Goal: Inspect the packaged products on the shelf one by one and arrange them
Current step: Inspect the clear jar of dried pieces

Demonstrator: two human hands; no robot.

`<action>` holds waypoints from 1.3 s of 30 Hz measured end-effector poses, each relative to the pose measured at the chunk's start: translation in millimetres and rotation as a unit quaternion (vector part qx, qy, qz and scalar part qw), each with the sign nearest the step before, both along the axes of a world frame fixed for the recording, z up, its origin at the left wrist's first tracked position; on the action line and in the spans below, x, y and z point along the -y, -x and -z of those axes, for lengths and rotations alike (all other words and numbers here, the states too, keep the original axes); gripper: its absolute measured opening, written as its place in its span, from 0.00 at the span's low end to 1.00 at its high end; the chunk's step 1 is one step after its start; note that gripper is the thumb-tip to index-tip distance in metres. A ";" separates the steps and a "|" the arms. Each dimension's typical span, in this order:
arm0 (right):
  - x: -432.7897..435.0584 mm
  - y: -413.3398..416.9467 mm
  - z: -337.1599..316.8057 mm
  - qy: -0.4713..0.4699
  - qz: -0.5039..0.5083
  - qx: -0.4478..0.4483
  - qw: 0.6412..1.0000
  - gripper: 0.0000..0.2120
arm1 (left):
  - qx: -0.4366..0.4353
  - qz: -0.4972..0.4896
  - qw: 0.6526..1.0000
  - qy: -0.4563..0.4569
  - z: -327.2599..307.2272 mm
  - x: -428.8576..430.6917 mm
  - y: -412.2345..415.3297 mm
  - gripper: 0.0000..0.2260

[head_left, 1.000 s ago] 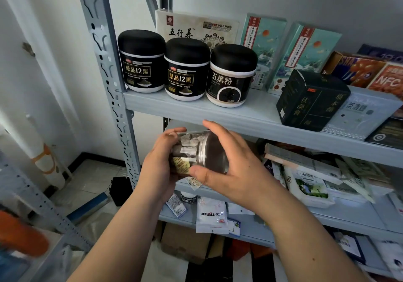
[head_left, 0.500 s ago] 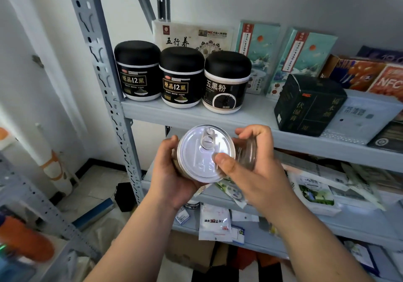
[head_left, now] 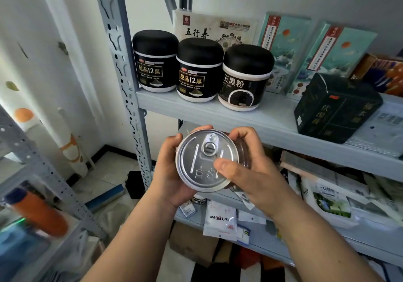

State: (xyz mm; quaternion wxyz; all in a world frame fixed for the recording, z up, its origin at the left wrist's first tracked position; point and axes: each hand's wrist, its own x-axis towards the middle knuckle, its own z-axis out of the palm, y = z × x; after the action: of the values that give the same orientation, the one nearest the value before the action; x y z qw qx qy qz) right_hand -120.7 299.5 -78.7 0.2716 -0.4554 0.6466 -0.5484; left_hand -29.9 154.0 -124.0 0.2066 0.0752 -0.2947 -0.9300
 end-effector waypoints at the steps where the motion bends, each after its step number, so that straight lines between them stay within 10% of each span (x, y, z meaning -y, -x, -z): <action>1: 1.8 -1.2 1.6 0.007 0.022 -0.015 1.000 0.21 | 0.006 -0.001 1.000 0.001 -3.1 0.6 -2.2 0.28; 14: 11.8 -27.5 -11.3 0.135 0.065 -0.146 0.978 0.32 | 0.004 -0.181 0.969 0.168 -39.3 29.9 -37.5 0.17; 32: 26.8 -67.7 5.4 0.142 0.087 -0.297 0.940 0.34 | 0.085 -0.133 0.951 0.265 -41.6 34.8 -81.0 0.22; 39: 19.1 -78.9 2.2 0.017 0.106 -0.158 0.982 0.36 | 0.107 -0.131 0.947 0.275 -35.0 31.3 -85.8 0.16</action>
State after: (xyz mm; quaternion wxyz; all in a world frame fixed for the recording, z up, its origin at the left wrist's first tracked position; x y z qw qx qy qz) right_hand -41.8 280.3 -81.0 0.0988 -0.4697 0.7166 -0.5060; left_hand 55.9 122.7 -89.0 0.3061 0.1528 -0.5468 -0.7642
